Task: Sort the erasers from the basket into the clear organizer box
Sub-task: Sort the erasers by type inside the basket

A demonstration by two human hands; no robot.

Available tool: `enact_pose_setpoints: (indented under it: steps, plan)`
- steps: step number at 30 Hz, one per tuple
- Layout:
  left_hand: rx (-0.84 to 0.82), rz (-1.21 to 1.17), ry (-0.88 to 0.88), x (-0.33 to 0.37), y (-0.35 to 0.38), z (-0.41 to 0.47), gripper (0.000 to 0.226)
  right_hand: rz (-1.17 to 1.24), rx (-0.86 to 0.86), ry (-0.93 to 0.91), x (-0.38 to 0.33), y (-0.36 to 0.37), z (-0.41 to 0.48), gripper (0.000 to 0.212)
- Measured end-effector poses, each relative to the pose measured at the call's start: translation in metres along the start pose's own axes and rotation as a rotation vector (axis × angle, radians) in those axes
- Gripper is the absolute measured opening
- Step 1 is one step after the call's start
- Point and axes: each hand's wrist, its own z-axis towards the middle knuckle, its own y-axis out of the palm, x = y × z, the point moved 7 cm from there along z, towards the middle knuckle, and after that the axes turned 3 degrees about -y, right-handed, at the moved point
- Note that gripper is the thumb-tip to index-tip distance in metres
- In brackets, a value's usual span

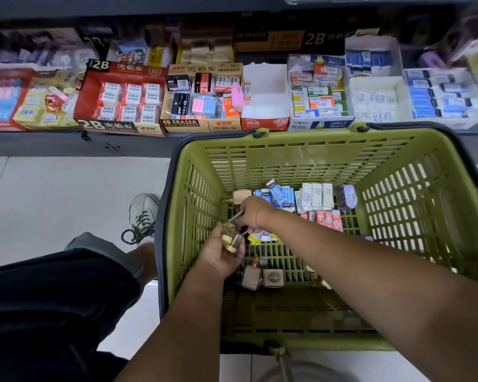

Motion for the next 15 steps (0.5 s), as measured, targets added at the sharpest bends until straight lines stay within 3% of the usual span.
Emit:
enact_pose_setpoints:
  steps: [3, 5, 9, 12, 15]
  plan:
    - [-0.017, -0.047, 0.032, 0.003, 0.003, -0.003, 0.039, -0.024, 0.097, -0.095, -0.004, -0.01, -0.006, 0.018]
    - [-0.031, -0.072, 0.047, 0.005, 0.004, -0.004, 0.038, 0.004, 0.157, -0.151, -0.006, -0.017, -0.013, 0.027]
    - [-0.054, -0.074, 0.062, 0.009, 0.002, -0.004, 0.038, 0.276, 0.307, -0.177, 0.016, -0.045, -0.035, 0.022]
    - [-0.033, -0.021, 0.079, 0.009, -0.001, -0.004, 0.038, 0.553, 0.485, -0.123, 0.072, -0.086, -0.068, 0.011]
    - [-0.022, -0.017, 0.092, 0.009, -0.002, -0.003, 0.036, 0.637, 0.751, 0.071, 0.147, -0.119, -0.101, 0.013]
